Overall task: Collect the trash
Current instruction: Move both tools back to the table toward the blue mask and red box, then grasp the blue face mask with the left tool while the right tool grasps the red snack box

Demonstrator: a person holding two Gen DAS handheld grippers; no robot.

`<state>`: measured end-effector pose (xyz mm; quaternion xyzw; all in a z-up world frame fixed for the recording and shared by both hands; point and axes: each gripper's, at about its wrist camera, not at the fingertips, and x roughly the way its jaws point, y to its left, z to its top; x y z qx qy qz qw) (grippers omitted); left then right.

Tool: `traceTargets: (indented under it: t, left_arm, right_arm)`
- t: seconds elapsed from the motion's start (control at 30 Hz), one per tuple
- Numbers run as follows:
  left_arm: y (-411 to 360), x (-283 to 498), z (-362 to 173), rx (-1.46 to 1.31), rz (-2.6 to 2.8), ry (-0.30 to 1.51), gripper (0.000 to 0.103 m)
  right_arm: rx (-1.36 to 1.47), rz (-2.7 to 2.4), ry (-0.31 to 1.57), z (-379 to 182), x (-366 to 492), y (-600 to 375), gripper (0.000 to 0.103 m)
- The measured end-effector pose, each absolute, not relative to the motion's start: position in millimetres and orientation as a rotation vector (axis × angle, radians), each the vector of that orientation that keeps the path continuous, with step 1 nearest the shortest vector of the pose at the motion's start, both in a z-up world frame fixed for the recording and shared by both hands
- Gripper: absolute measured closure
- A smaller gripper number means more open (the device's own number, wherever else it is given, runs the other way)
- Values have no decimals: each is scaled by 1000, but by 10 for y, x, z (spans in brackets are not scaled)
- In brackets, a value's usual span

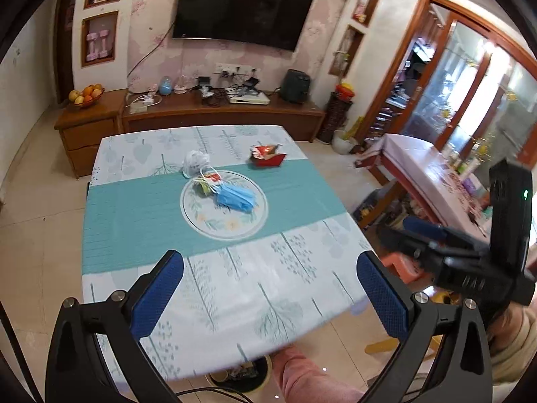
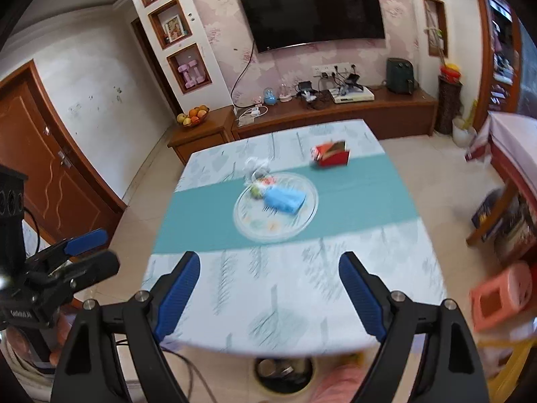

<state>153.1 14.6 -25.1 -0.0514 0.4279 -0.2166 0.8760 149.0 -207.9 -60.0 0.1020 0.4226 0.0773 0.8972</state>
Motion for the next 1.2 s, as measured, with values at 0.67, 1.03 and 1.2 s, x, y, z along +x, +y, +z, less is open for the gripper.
traceTargets:
  t: [0.67, 1.03, 1.2]
  left_arm:
    - [-860, 3756, -2025, -400, -15, 1252, 1]
    - [-750, 3938, -2674, -557, 155, 1319, 1]
    - [-728, 3929, -2751, -596, 177, 1319, 1]
  right_arm:
    - [-203, 541, 1020, -1670, 4697, -2997, 18]
    - [-429, 790, 1086, -2449, 5327, -2619, 18]
    - [-551, 849, 1103, -2630, 5333, -2547, 18]
